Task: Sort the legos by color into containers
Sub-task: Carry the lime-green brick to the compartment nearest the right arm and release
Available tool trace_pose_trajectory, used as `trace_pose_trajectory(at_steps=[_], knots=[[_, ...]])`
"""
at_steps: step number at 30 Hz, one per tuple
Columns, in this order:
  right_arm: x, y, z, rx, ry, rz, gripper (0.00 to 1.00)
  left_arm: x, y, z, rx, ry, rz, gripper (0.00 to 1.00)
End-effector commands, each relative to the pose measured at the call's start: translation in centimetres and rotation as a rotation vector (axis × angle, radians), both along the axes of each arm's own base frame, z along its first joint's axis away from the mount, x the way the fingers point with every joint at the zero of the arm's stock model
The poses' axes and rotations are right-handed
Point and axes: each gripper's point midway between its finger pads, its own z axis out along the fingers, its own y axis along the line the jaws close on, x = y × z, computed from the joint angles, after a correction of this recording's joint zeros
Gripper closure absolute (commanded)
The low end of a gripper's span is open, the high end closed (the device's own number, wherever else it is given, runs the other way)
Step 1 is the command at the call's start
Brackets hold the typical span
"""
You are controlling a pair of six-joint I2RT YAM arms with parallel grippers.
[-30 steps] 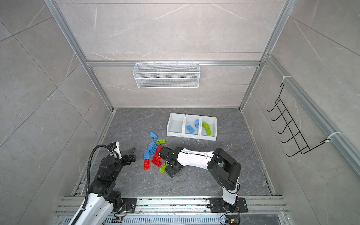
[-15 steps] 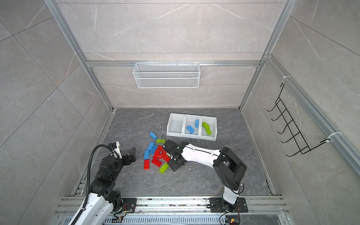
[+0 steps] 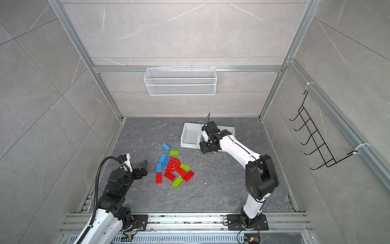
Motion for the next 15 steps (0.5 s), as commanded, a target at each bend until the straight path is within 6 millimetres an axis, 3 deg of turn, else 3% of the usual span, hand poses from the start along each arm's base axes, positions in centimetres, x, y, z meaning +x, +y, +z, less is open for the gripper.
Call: trace_pose_trajectory(at_steps=[1,8,15], knots=[[3.1,-2.7,0.3,0.022,-0.028,-0.074,0.47,0.3,-0.1,1.2,-0.006,-0.040,-0.003,0.00],[8.1,-8.9,0.3,0.098,-0.058,-0.262,0.47,0.3,-0.1,1.3,-0.006,-0.039,-0.005,0.00],[10.5,-11.6,-0.6,0.112,-0.041,-0.326,0.44,0.3,0.0,1.2,-0.006,-0.037,0.002,0.00]])
